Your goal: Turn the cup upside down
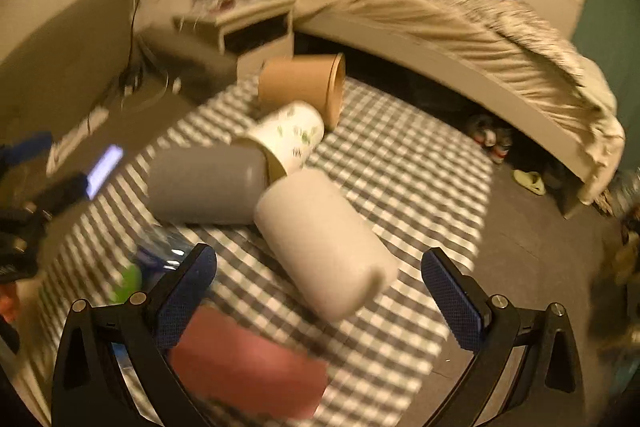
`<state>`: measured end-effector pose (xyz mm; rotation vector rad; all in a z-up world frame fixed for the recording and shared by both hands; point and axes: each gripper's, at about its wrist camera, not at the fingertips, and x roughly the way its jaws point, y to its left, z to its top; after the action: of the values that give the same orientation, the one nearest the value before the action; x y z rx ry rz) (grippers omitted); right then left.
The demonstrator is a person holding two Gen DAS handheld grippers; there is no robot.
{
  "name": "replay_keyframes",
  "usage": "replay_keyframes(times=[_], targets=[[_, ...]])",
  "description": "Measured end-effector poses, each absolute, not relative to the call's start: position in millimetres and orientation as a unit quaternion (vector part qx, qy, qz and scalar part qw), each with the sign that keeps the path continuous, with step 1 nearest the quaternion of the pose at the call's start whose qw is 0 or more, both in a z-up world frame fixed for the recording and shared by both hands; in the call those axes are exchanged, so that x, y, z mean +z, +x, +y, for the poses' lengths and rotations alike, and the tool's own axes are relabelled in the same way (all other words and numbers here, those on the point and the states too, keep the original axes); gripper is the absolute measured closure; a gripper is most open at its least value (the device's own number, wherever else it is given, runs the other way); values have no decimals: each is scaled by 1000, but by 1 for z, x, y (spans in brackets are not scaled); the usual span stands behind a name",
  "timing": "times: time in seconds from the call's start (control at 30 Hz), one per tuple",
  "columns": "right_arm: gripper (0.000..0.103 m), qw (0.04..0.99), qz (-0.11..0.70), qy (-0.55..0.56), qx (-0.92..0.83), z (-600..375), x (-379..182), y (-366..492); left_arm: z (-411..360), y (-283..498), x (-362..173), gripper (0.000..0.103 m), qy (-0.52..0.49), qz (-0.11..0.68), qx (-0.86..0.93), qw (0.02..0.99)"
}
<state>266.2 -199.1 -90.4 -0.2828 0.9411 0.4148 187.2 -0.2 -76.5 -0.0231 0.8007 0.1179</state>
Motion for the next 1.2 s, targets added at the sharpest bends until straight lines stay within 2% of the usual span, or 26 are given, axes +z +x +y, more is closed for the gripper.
replay_keyframes(times=[0.17, 0.37, 0.47, 0.53, 0.73, 0.9, 1.07, 1.2], targets=[[1, 837, 485, -142, 211, -199, -127, 297, 6, 197, -97, 0, -8, 407, 63, 911], [6, 819, 506, -164, 218, -188, -151, 313, 11, 202, -111, 0, -9, 423, 64, 904], [10, 815, 506, -178, 220, -183, -152, 312, 12, 201, -109, 0, -13, 421, 65, 905], [18, 815, 502, -189, 219, -181, -151, 309, 13, 200, -104, 0, -17, 416, 64, 907], [25, 832, 486, -178, 201, -183, -129, 287, 15, 184, -79, 0, -21, 396, 62, 916], [27, 849, 459, -173, 196, -186, -82, 249, 18, 160, -48, 0, -25, 374, 56, 925], [28, 857, 424, -207, 208, -176, -28, 185, 29, 120, -24, 0, -27, 354, 55, 933], [29, 846, 407, -269, 215, -153, -16, 125, 45, 87, -21, 0, -43, 350, 53, 934]])
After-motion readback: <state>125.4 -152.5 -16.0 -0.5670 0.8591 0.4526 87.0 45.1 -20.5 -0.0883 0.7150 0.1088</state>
